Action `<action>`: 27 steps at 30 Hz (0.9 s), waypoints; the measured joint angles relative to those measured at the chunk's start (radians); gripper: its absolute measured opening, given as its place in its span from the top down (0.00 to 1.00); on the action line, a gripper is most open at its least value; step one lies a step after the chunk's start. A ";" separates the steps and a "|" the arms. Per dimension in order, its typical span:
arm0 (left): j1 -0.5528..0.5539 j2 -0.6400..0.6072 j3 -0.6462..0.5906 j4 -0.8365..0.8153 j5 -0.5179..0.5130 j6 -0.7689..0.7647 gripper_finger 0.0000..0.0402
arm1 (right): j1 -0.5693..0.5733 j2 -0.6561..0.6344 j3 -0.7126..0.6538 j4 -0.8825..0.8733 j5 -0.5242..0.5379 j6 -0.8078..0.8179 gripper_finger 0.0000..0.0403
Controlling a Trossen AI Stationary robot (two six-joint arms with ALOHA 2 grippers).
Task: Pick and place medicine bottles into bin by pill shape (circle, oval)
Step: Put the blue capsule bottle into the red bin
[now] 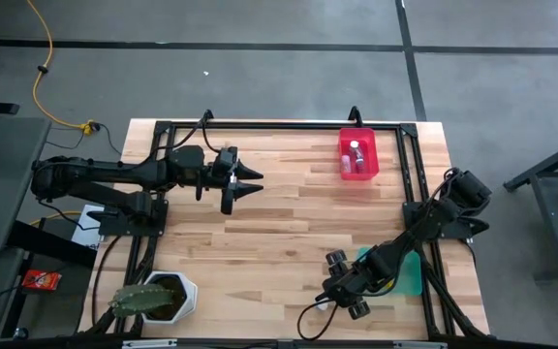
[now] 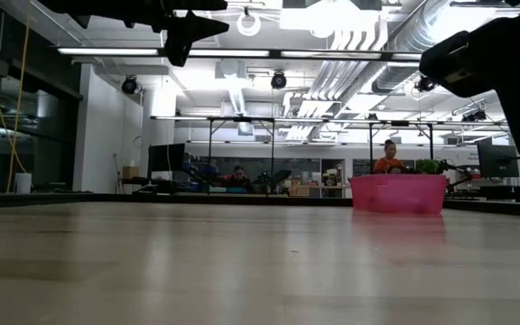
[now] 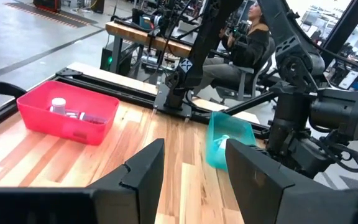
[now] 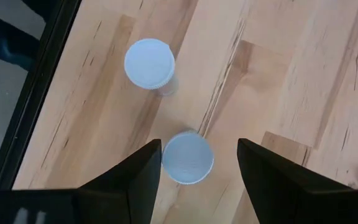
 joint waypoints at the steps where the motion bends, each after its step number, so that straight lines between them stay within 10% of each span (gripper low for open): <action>1: 0.000 0.000 0.000 0.000 0.000 0.000 0.61 | 0.000 0.000 0.000 -0.001 0.000 0.001 0.49; 27: 0.000 0.000 0.000 0.000 0.000 0.000 0.61 | 0.000 0.000 -0.001 -0.015 -0.003 0.052 0.64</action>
